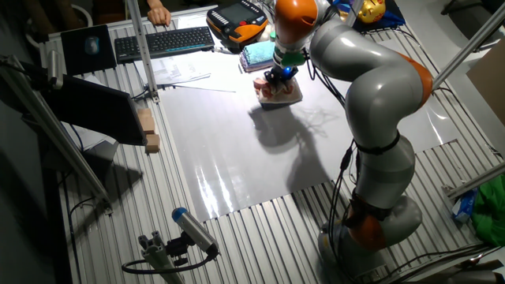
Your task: Clean the table with a cloth
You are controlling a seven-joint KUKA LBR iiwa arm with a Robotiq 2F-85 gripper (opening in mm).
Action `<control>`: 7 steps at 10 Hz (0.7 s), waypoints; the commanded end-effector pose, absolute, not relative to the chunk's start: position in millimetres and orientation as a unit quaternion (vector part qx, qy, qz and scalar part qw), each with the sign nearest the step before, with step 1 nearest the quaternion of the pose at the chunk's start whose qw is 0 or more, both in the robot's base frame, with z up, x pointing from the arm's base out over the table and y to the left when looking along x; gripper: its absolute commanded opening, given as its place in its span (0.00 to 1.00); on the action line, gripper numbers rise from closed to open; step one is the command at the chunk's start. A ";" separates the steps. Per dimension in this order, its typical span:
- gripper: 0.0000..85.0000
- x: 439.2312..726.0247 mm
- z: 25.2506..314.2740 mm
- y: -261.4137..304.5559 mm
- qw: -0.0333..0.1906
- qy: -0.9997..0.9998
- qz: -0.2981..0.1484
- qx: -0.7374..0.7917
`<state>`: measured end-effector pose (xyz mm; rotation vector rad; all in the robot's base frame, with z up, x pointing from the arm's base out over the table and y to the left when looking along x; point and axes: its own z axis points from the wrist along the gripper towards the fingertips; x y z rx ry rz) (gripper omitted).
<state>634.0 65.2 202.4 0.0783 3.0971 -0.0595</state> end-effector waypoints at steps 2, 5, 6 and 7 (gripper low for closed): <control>0.00 633.9 202.2 65.2 0.028 0.999 -0.013 0.043; 0.00 633.9 202.2 65.2 0.031 0.999 0.026 0.033; 0.00 633.9 202.2 65.2 0.026 0.999 0.014 0.025; 0.00 633.9 202.2 65.2 0.022 1.000 0.004 0.020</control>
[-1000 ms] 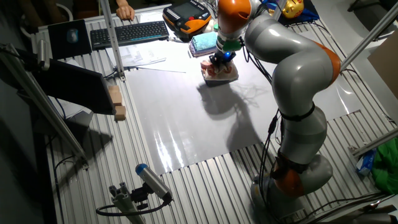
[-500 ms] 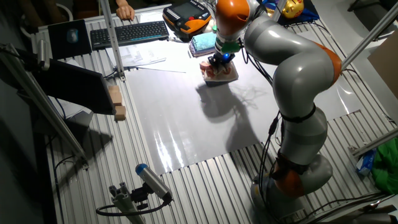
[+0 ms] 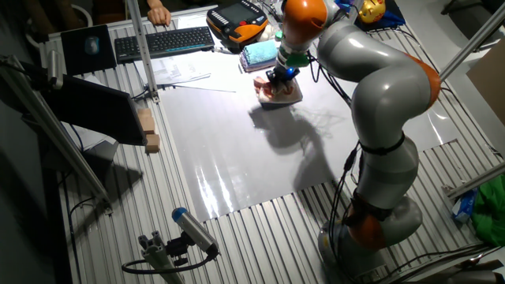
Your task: Clean the table with a cloth
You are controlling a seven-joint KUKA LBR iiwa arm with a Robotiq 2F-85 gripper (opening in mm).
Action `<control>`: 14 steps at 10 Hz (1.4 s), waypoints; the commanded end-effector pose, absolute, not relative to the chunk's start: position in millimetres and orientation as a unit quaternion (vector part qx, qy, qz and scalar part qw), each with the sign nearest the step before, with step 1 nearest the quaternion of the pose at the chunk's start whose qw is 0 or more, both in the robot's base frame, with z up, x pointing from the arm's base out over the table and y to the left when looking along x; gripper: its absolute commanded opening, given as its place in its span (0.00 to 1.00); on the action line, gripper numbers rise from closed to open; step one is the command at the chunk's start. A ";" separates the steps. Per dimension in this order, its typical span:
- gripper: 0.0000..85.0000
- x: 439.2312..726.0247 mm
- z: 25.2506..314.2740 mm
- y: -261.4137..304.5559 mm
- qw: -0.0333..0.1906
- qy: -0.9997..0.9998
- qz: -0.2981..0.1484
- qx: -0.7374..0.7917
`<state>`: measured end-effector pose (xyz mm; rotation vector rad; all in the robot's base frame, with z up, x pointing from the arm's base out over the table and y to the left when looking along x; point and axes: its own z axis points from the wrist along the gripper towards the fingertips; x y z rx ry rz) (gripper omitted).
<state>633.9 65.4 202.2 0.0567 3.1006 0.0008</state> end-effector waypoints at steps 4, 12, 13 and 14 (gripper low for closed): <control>0.00 633.9 202.2 65.2 0.004 1.000 -0.008 0.001; 0.00 603.2 175.3 103.7 0.010 0.999 0.002 0.030; 0.00 599.3 171.1 108.3 0.001 0.999 0.005 0.033; 0.00 599.4 169.2 107.4 -0.002 0.999 0.009 0.033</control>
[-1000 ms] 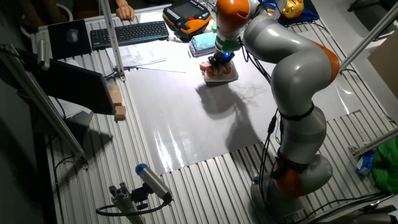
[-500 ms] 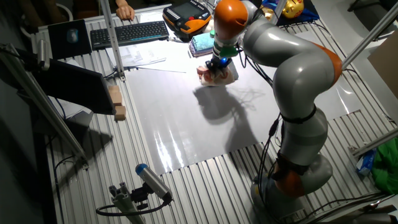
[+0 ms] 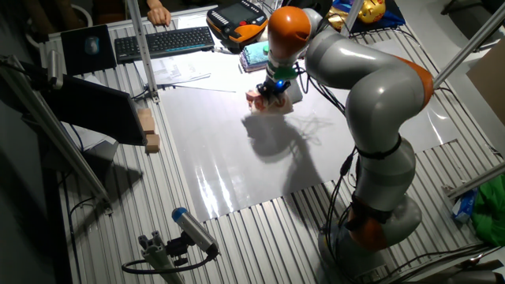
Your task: Clean the table with a cloth
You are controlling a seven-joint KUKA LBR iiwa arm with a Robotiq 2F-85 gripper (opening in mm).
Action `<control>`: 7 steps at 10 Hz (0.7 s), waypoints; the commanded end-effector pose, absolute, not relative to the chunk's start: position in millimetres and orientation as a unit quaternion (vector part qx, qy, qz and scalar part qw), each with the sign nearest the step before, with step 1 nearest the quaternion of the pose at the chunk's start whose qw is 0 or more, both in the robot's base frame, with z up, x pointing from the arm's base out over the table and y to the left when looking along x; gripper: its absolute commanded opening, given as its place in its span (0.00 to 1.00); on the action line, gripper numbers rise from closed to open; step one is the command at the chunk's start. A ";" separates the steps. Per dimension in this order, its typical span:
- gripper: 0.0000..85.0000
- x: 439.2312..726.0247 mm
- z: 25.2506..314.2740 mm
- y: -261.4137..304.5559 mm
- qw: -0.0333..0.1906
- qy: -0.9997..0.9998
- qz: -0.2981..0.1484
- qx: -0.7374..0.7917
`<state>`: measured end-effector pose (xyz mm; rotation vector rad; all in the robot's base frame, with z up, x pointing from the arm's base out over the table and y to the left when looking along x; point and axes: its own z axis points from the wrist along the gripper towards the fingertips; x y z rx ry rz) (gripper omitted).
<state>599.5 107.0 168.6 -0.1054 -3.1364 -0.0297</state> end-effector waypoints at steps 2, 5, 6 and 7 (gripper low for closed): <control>0.00 600.1 163.9 106.6 0.003 -0.999 -0.014 -0.030; 0.00 600.0 163.0 106.2 -0.013 -0.999 -0.014 -0.041; 0.00 600.0 163.0 106.2 -0.018 -0.999 -0.013 -0.042; 0.00 600.0 163.0 106.2 -0.010 -0.999 -0.011 -0.039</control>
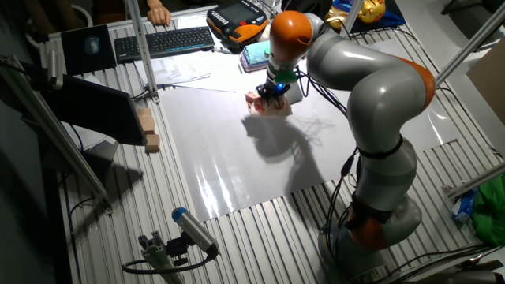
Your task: Clean the table with a cloth
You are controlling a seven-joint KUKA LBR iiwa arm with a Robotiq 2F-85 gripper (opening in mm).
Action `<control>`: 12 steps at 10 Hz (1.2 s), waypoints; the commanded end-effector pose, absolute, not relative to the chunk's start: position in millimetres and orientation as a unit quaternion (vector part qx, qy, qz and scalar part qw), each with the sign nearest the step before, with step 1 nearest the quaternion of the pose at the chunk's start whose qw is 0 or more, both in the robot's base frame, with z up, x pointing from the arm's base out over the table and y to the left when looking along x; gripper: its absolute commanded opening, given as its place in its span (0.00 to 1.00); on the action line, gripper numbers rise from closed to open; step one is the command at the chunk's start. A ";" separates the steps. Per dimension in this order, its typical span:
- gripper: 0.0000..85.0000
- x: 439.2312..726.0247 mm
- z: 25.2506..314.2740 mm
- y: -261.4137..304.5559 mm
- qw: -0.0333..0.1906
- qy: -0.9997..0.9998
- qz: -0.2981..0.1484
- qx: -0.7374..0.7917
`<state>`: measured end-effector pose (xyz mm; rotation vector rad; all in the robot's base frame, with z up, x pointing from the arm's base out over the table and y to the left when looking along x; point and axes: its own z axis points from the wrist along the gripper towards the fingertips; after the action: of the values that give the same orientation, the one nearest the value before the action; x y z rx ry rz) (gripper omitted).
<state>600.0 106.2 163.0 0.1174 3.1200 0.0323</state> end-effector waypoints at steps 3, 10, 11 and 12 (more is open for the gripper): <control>0.00 600.0 163.0 106.2 0.004 1.000 0.001 0.012; 0.00 595.0 161.9 103.9 0.021 1.000 -0.007 0.019; 0.00 592.8 162.2 106.4 0.022 0.999 -0.006 0.023; 0.00 590.1 158.8 111.7 0.026 0.999 -0.005 0.027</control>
<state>589.2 113.5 156.9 0.0912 3.0849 -0.0195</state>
